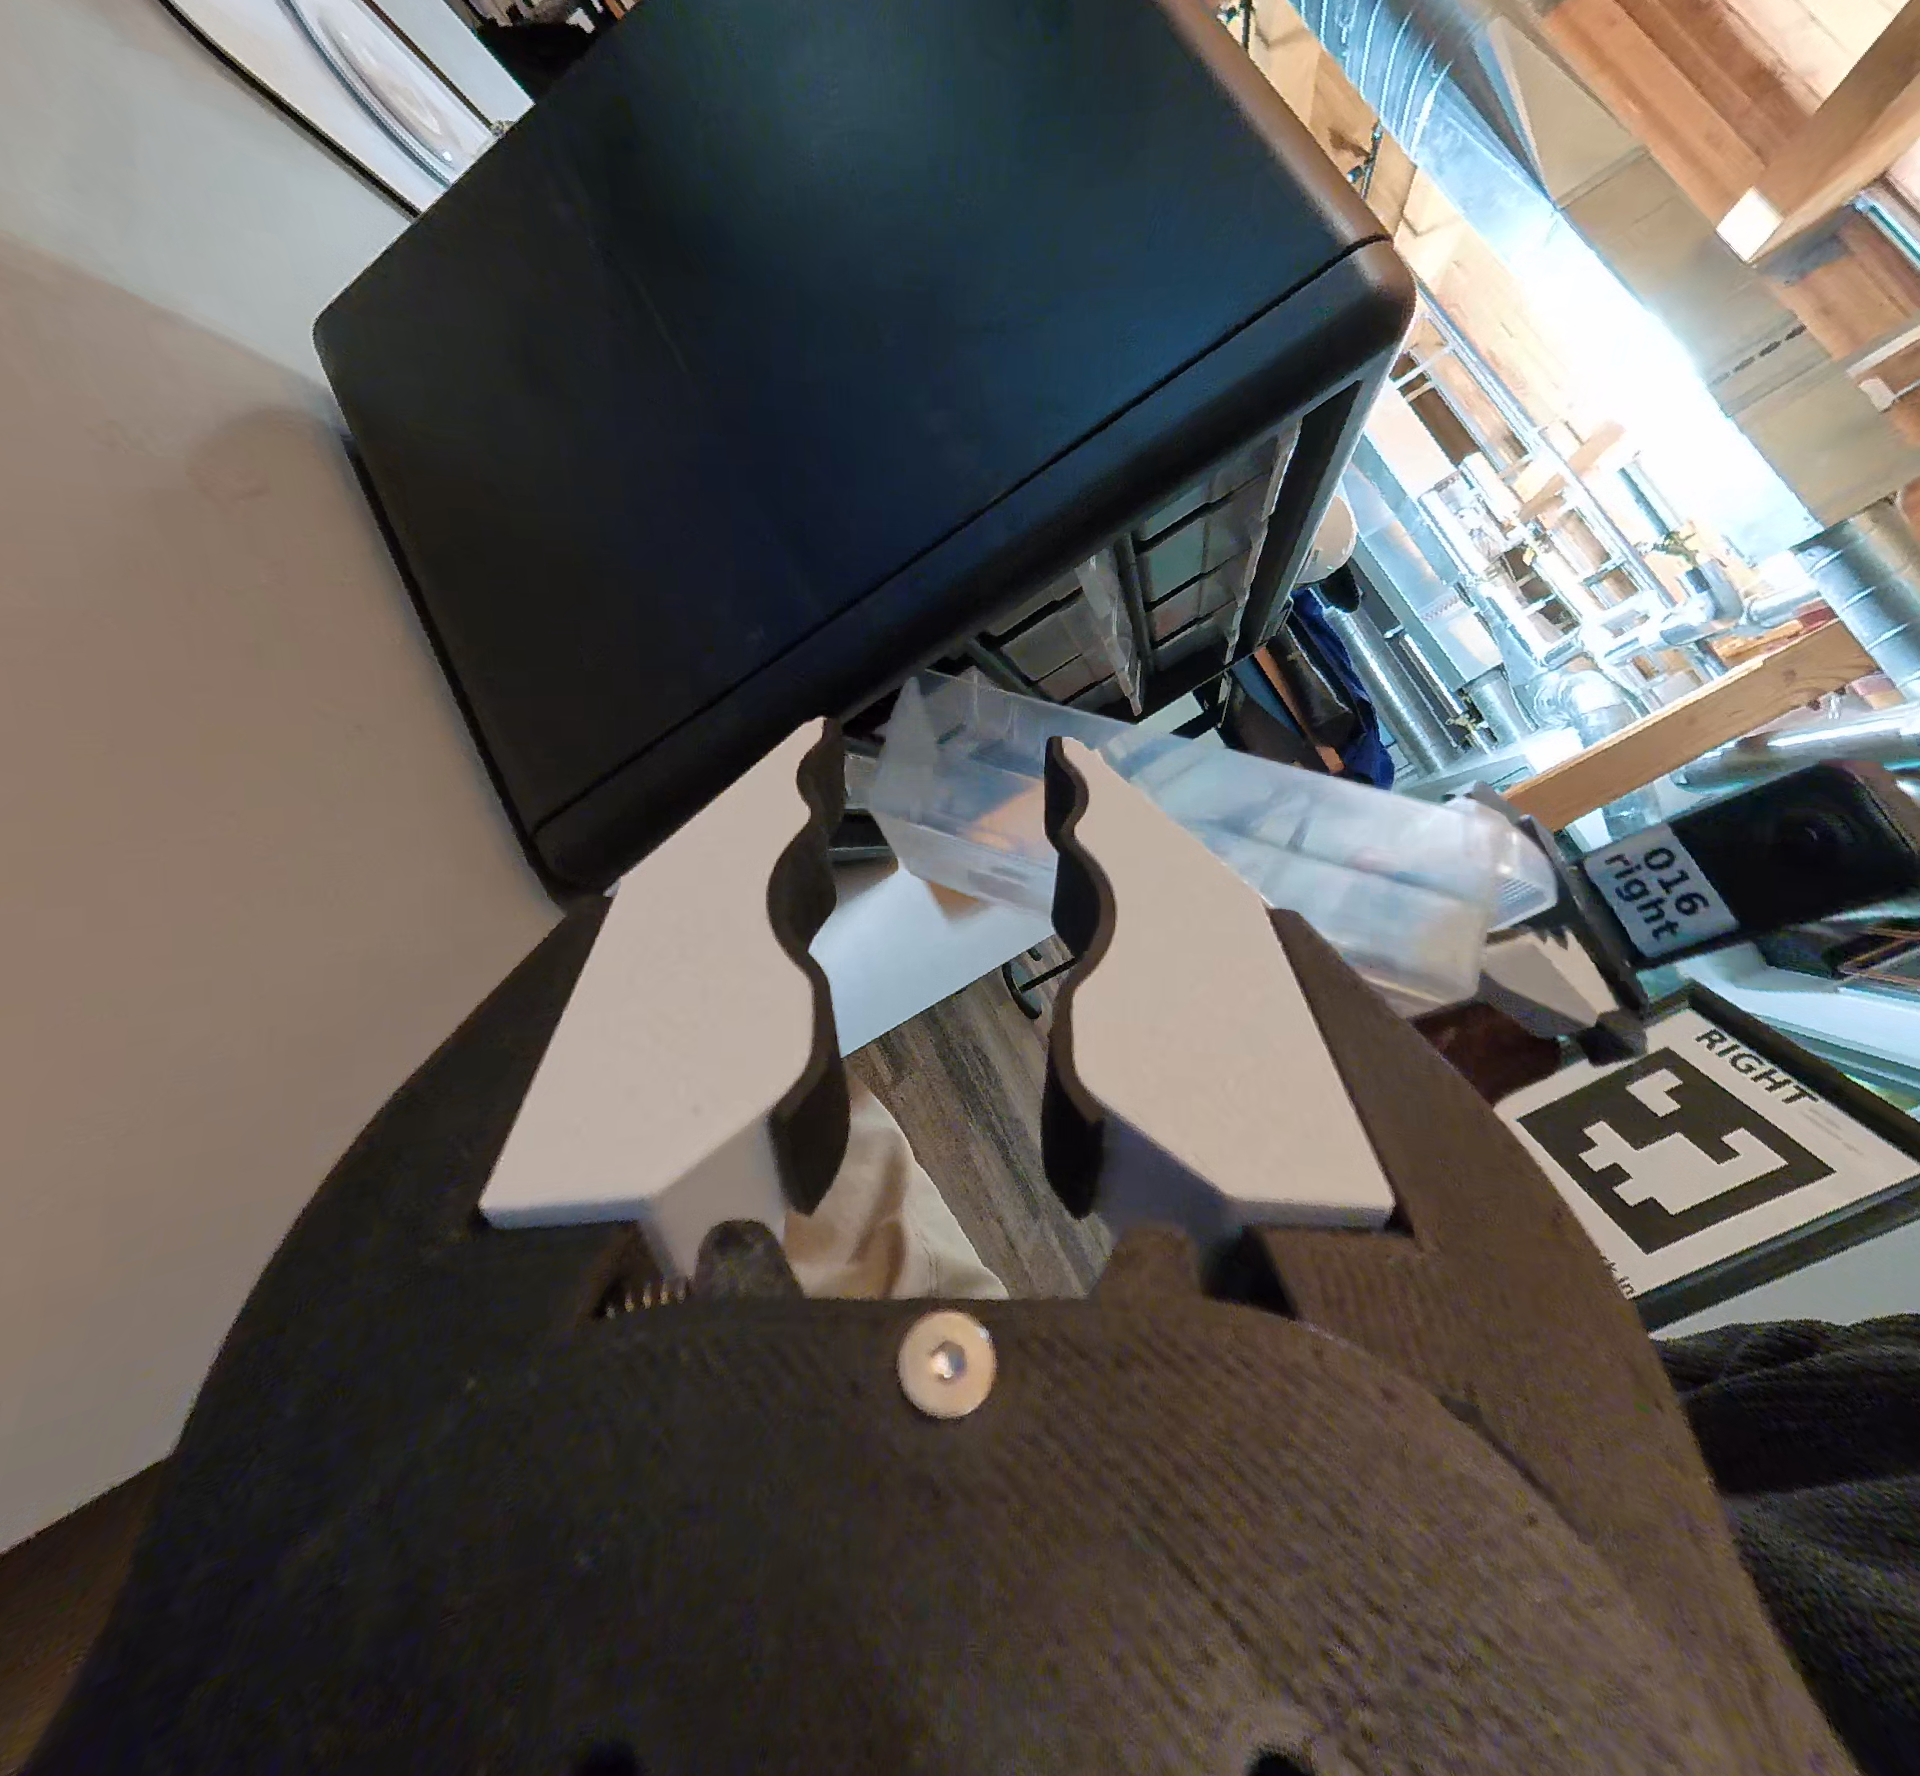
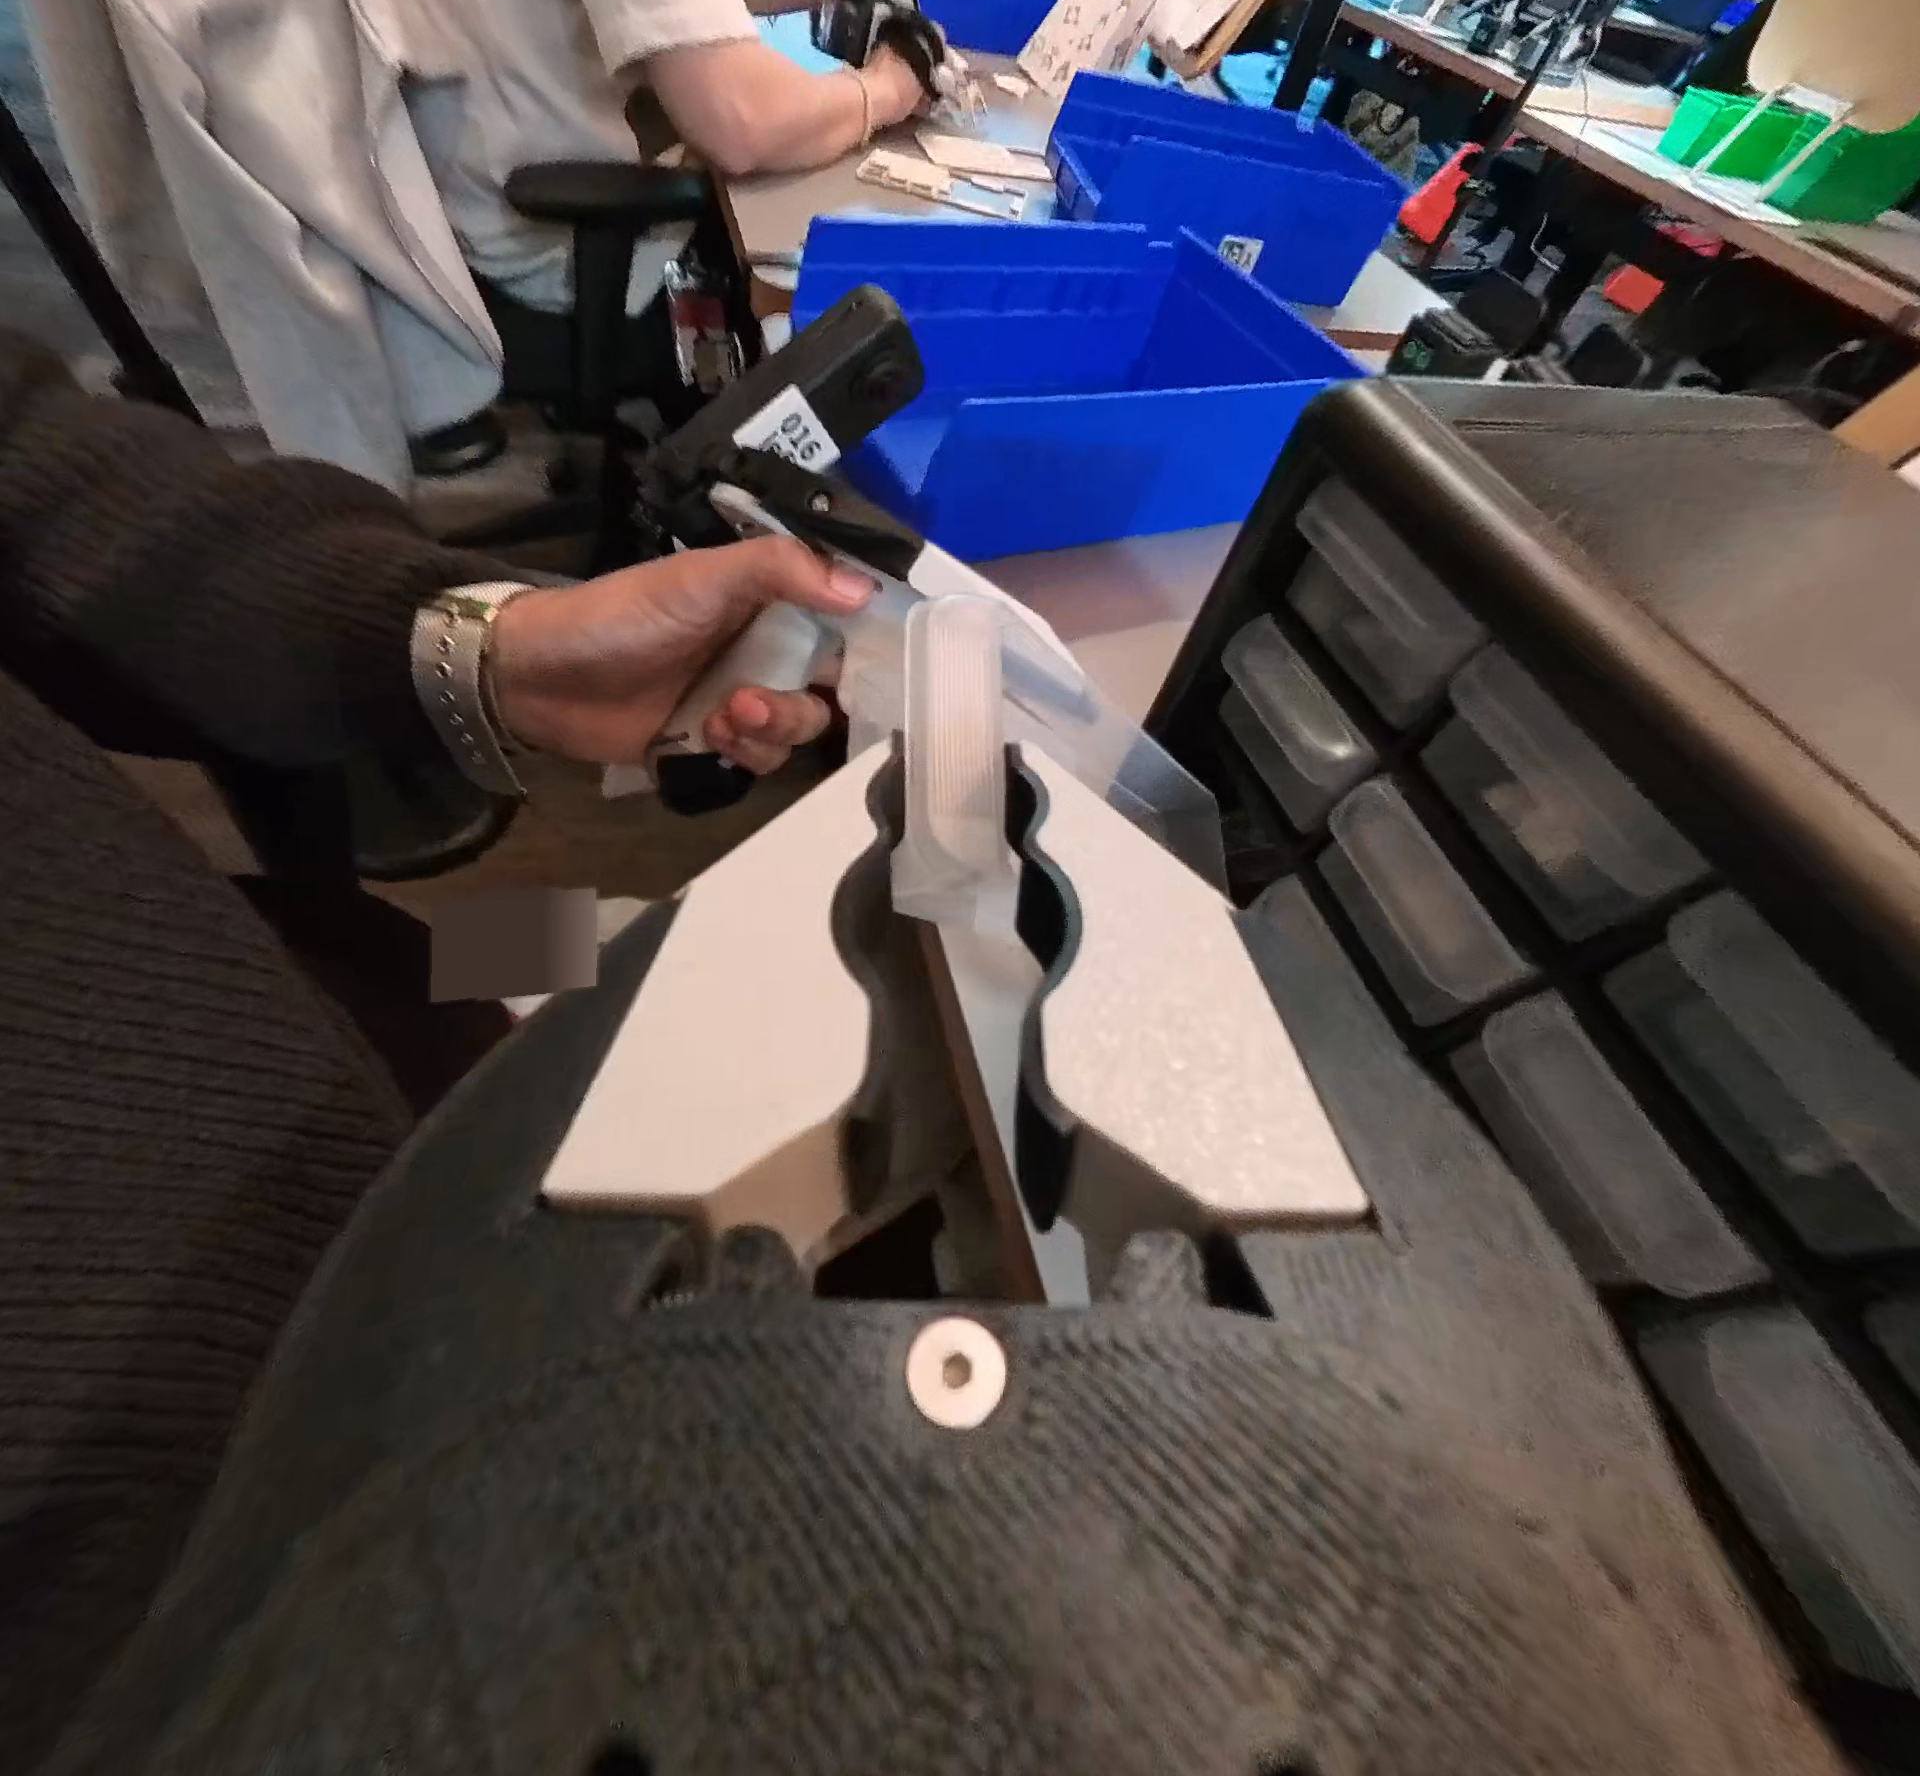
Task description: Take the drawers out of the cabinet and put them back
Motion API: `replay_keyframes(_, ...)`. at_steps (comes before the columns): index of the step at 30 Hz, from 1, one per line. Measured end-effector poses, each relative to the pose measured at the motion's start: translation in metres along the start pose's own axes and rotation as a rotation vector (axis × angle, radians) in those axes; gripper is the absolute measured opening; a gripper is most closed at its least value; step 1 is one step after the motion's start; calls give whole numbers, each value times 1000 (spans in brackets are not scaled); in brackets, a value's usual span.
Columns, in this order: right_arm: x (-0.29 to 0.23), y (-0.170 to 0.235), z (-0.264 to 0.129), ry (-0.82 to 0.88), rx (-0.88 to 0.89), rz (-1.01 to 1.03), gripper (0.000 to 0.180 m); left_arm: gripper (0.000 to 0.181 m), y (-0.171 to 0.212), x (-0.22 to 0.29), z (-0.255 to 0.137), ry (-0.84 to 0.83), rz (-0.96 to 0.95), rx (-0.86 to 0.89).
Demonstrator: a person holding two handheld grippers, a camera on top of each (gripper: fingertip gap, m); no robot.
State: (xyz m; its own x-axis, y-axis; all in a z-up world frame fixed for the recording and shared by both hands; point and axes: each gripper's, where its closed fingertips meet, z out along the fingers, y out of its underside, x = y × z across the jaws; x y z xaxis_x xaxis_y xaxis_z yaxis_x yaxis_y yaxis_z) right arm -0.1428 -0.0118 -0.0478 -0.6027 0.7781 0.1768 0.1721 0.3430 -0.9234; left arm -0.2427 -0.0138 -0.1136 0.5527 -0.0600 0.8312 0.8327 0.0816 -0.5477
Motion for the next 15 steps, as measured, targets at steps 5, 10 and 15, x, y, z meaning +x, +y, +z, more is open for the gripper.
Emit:
replay_keyframes(5, 0, -28, -32, -83, 136, 137, 17, 36, 1, 1, 0, 4, -2, -1)
replay_keyframes(10, 13, -80, -96, -93, 330, 192, 17, 36, 4, 5, 2, 9, 5, -6)
replay_keyframes(15, 74, -98, -184, 264, 356, 55, 17, 36, 6, 10, 4, 16, 7, -6)
